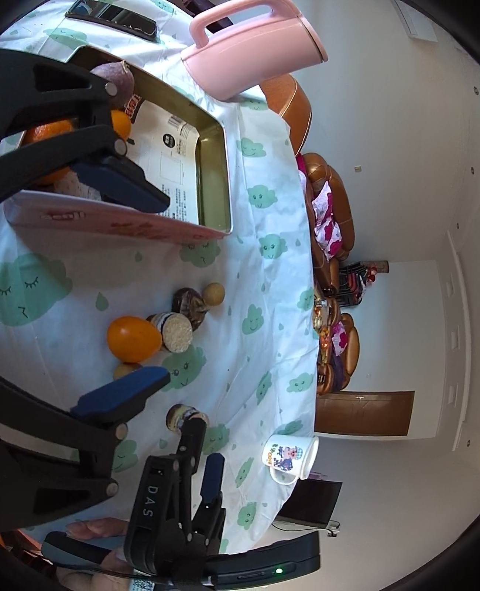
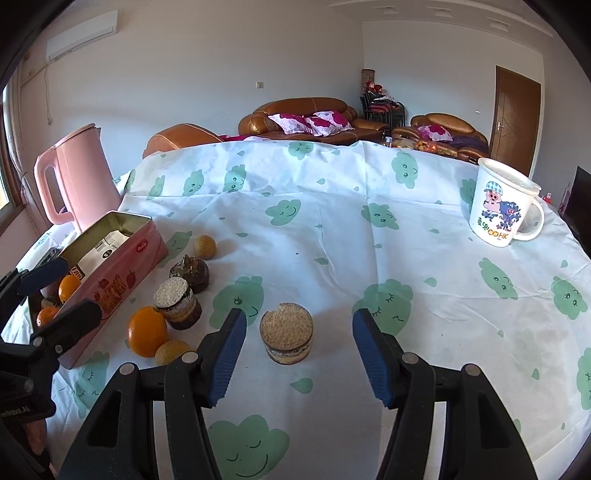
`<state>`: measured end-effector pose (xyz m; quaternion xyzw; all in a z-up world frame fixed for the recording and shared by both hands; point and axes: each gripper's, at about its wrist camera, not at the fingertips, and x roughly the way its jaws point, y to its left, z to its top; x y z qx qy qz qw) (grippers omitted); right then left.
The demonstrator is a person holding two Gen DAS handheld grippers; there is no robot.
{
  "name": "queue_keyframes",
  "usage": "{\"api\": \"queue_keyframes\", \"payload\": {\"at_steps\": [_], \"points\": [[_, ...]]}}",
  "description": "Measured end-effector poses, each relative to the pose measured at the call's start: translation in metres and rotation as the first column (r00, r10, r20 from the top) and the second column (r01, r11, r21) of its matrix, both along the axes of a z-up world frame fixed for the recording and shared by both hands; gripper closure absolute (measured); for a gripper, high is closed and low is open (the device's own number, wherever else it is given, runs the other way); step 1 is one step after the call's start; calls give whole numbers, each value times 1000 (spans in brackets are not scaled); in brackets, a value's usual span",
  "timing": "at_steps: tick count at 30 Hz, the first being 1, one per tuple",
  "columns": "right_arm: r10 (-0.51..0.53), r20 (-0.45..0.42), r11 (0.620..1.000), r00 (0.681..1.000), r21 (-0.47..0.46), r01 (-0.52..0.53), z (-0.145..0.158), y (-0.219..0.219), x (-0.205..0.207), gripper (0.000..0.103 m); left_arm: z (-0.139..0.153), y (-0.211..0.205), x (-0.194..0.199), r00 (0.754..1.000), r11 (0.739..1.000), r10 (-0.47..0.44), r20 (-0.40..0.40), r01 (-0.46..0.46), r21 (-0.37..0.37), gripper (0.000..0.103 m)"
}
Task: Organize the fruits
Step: 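Grasp the round tan cake with the right tool while the left tool grasps an orange, then lift the tan cake with the right tool while the left tool lifts the orange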
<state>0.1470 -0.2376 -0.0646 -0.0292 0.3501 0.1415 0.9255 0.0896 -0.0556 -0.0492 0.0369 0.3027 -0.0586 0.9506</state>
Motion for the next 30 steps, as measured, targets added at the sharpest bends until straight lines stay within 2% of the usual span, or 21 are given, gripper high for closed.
{"api": "queue_keyframes", "payload": {"at_steps": [6, 11, 12, 17, 19, 21, 22, 24, 25, 28, 30], "points": [[19, -50, 1000, 999, -24, -20, -8, 8, 10, 43, -12, -9, 9, 998, 999, -35, -58, 35, -5, 29], [27, -92, 999, 995, -34, -31, -13, 12, 17, 59, -19, -13, 20, 990, 997, -73, -124, 70, -28, 39], [30, -100, 999, 995, -26, -33, -14, 11, 18, 67, -22, -14, 23, 987, 997, -80, -143, 76, -34, 40], [33, -101, 999, 994, -20, -35, -15, 10, 17, 67, -26, -19, 31, 980, 996, -91, -178, 86, -36, 50], [33, -102, 999, 994, -18, -35, -15, 10, 18, 67, -28, -22, 35, 978, 996, -92, -189, 87, -35, 50], [34, -103, 999, 994, -12, -35, -14, 9, 18, 67, -30, -26, 39, 973, 994, -106, -203, 100, -38, 57], [34, -105, 999, 994, -5, -35, -14, 8, 18, 67, -30, -27, 39, 971, 993, -118, -207, 111, -44, 66], [33, -107, 999, 994, 4, -33, -14, 6, 18, 67, -31, -28, 38, 970, 992, -123, -209, 117, -41, 66], [33, -108, 999, 994, 5, -33, -14, 7, 18, 67, -31, -26, 38, 969, 992, -123, -216, 115, -50, 63], [33, -105, 999, 994, -8, -34, -14, 9, 18, 67, -32, -18, 41, 966, 989, -129, -224, 108, -104, 63], [39, -101, 999, 994, -8, -40, -14, 10, 17, 68, -31, -15, 39, 969, 988, -122, -213, 99, -115, 70]]}}
